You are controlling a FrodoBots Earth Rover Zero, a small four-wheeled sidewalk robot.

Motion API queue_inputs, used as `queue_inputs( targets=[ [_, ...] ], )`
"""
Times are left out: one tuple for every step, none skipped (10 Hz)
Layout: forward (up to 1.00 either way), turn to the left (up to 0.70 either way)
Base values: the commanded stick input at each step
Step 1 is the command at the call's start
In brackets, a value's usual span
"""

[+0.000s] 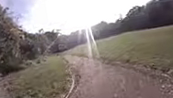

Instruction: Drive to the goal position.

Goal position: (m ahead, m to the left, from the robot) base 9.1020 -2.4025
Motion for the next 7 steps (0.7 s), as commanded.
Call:
queue_inputs(
  targets=[
    [0.85,0.0],
    [0.85,0.0],
    [0.85,0.0],
    [0.85,0.0],
    [0.85,0.0],
    [0.85,0.0],
    [0.85,0.0]
  ],
)
